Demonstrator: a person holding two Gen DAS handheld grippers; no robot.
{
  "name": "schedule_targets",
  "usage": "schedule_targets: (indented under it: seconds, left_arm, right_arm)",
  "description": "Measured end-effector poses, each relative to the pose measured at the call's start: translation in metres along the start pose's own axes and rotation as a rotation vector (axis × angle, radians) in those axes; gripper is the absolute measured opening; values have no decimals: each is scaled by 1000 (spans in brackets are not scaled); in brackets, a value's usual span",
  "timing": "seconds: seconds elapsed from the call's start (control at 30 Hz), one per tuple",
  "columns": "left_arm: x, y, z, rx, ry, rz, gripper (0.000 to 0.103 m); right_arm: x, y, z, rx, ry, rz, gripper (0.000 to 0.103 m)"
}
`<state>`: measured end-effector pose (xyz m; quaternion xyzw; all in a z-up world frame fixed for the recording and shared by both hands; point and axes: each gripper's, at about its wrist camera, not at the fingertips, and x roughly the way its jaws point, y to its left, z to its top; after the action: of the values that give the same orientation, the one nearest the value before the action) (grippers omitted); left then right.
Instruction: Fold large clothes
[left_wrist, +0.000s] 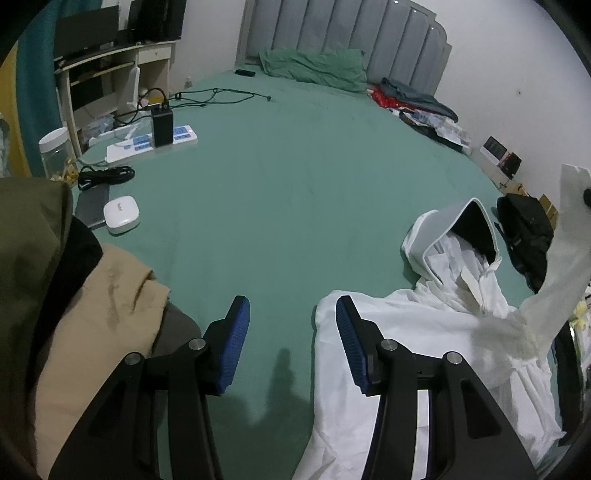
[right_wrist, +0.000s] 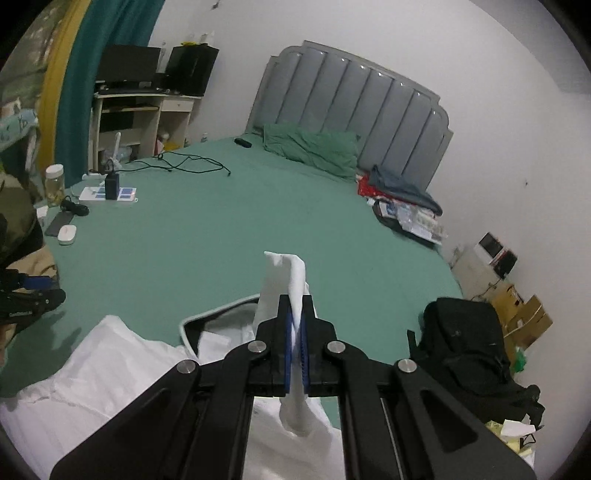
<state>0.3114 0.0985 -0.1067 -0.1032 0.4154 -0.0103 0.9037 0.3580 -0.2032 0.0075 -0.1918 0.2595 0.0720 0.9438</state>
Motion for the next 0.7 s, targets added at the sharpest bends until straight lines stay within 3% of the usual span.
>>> schedule_targets:
  seconds: [0.13, 0.27, 0.33, 0.37, 0.4, 0.47, 0.6, 0.7]
  left_arm:
    - [-1, 6, 0, -6, 7, 0, 51]
    - [7, 14, -4, -17, 56, -1, 51]
    - [11, 19, -7, -26, 74, 4, 51]
    - [13, 21, -8, -29, 82, 6, 51]
    - [15, 23, -9, -34, 89, 9, 51]
    - [19, 24, -10, -43, 100, 13, 51]
    - [27, 16, -12, -33, 117, 1, 51]
    - [33, -1, -13, -21, 124, -84, 51]
  right_arm:
    - [12, 52, -17, 40, 3, -5, 5]
    - [38, 109, -57, 67, 86, 107, 9]
    - [58, 132, -80, 98, 178, 205, 19]
    - [65, 140, -90, 117, 216, 254, 33]
    - [69, 146, -98, 138, 238, 307, 53]
    - [70, 152, -108, 164, 255, 375, 69]
    - [60, 144, -115, 192, 260, 446, 69]
    - [46, 120, -118, 236, 239, 470, 69]
